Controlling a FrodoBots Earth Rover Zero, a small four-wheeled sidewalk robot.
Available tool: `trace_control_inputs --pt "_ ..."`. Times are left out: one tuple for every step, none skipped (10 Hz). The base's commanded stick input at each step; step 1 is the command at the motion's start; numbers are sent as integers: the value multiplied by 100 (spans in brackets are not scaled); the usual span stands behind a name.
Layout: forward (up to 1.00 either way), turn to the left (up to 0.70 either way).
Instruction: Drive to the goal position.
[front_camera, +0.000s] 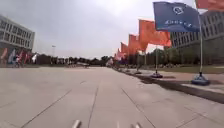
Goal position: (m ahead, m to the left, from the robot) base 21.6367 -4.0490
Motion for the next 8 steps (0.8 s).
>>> trace_control_inputs --pt "100 0" --pt "100 0" --pt "100 0" --pt "100 0" --pt "100 0" --pt "100 0" --pt "100 0" --pt "100 0"
